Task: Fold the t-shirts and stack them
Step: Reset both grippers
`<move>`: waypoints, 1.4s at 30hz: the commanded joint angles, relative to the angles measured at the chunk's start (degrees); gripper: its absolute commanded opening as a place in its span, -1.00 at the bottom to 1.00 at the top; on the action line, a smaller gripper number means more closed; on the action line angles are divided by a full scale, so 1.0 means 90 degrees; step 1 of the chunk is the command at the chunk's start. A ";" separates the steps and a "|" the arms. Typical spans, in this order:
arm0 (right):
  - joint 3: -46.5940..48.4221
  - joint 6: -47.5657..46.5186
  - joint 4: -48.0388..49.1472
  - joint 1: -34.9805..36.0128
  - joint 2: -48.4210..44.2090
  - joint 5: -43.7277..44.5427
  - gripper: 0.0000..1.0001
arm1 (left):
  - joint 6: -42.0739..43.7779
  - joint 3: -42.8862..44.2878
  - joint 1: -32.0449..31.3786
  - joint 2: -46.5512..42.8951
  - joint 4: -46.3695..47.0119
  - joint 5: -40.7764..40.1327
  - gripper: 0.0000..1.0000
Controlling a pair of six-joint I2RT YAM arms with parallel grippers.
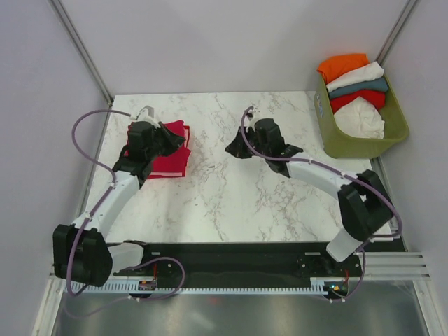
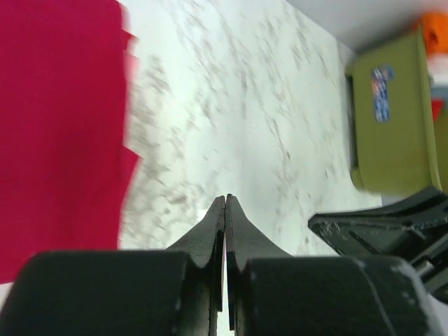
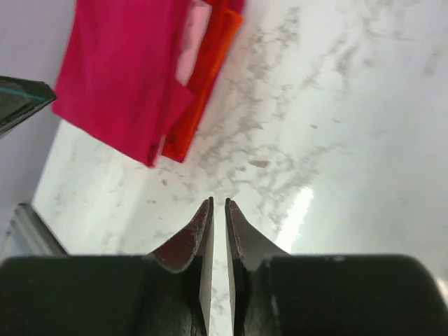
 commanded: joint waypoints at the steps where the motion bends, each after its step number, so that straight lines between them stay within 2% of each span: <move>1: -0.0912 -0.0884 -0.0298 0.0037 -0.0990 0.1794 -0.63 | 0.0441 0.0070 -0.0735 -0.0153 0.0331 -0.0671 -0.91; 5: -0.2190 -0.1031 -0.0327 0.0037 -0.2337 0.2948 -0.61 | 0.0763 0.0021 -0.1360 0.0042 0.0224 -0.1023 -0.90; 7: -0.2583 -0.1051 -0.0347 0.0037 -0.2980 0.3495 -0.51 | 0.0959 0.0031 -0.1673 0.0217 0.0185 -0.1024 -0.90; 10: -0.3218 -0.1051 -0.0347 0.0027 -0.3635 0.3808 -0.35 | 0.1213 0.0177 -0.1976 0.0442 0.0048 -0.1384 -0.88; 12: -0.3531 -0.0983 -0.0347 0.0036 -0.3852 0.3829 -0.12 | 0.1350 0.0285 -0.2054 0.0686 -0.0059 -0.1531 -0.85; 14: -0.3745 -0.0934 -0.0356 0.0027 -0.4048 0.3819 0.09 | 0.1534 0.0547 -0.2074 0.1036 -0.0186 -0.1668 -0.71; 17: -0.3990 -0.0798 -0.0425 0.0017 -0.4253 0.3848 0.15 | 0.1740 0.1474 -0.2084 0.1661 -0.1160 -0.2085 -0.55; 18: -0.4049 -0.0730 -0.0415 0.0027 -0.4302 0.3858 0.25 | 0.1779 0.1708 -0.2103 0.2060 -0.1579 -0.2223 -0.44; 19: -0.4107 -0.0690 -0.0405 0.0017 -0.4399 0.3848 0.32 | 0.1818 0.2030 -0.2123 0.2247 -0.1709 -0.2437 -0.02; 20: -0.4195 -0.0670 -0.0386 0.0027 -0.4448 0.3800 0.42 | 0.1867 0.2130 -0.2133 0.2365 -0.1768 -0.2498 0.18; 21: -0.4235 -0.0651 -0.0347 0.0027 -0.4488 0.3741 0.44 | 0.1906 0.2179 -0.2133 0.2550 -0.1769 -0.2488 0.45; 22: -0.4264 -0.0641 -0.0318 0.0027 -0.4536 0.3654 0.46 | 0.1926 0.2276 -0.2133 0.2620 -0.1769 -0.2430 0.53; 27: -0.4342 -0.0582 -0.0220 0.0017 -0.4556 0.3428 0.57 | 0.2033 0.2696 -0.2133 0.3273 -0.1768 -0.2244 0.51; 28: -0.4342 -0.0582 -0.0220 0.0017 -0.4527 0.3409 0.57 | 0.2072 0.3006 -0.2133 0.3661 -0.1952 -0.2283 0.48; 34: -0.4381 -0.0602 -0.0229 0.0027 -0.4634 0.3291 0.57 | 0.2122 0.4395 -0.2084 0.5098 -0.2979 -0.3132 0.44; 42: -0.4518 -0.0583 -0.0190 0.0027 -0.4683 0.3292 0.57 | 0.1955 0.4533 -0.1713 0.5569 -0.3155 -0.2654 0.38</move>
